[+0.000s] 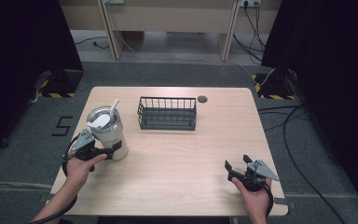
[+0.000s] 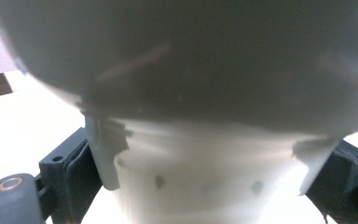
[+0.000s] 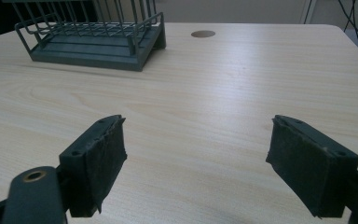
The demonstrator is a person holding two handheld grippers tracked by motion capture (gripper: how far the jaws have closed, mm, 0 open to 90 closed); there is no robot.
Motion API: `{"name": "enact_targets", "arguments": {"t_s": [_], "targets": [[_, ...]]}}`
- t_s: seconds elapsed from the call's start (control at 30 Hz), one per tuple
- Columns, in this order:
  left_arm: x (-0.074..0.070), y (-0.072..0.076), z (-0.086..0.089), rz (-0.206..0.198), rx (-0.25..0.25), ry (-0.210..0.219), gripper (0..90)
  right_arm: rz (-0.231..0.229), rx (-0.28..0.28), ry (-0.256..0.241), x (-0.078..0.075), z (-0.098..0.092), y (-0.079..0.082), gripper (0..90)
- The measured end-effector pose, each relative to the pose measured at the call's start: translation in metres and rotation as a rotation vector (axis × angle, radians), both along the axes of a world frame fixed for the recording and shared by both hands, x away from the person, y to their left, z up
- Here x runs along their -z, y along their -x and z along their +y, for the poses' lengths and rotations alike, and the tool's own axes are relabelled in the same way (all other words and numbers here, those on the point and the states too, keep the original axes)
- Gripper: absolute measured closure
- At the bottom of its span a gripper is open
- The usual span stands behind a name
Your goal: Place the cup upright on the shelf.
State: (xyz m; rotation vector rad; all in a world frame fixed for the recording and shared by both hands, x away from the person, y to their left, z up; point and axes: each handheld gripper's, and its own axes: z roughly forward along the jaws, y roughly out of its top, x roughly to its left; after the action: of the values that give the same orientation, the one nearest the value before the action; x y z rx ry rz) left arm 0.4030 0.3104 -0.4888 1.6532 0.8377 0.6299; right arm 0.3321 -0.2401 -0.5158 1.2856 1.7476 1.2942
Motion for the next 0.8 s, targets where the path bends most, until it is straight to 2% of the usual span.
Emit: {"name": "enact_targets", "arguments": {"t_s": [0.4,0.8], "targets": [[-0.013,-0.001,-0.005,-0.017,0.020,-0.007,10.0,0.001,0.000,-0.003,0.000,0.000,0.000,19.3],[-0.028,-0.013,-0.025,-0.029,0.050,0.007,10.0,0.002,0.001,-0.008,0.000,0.000,0.000,19.2]]}}
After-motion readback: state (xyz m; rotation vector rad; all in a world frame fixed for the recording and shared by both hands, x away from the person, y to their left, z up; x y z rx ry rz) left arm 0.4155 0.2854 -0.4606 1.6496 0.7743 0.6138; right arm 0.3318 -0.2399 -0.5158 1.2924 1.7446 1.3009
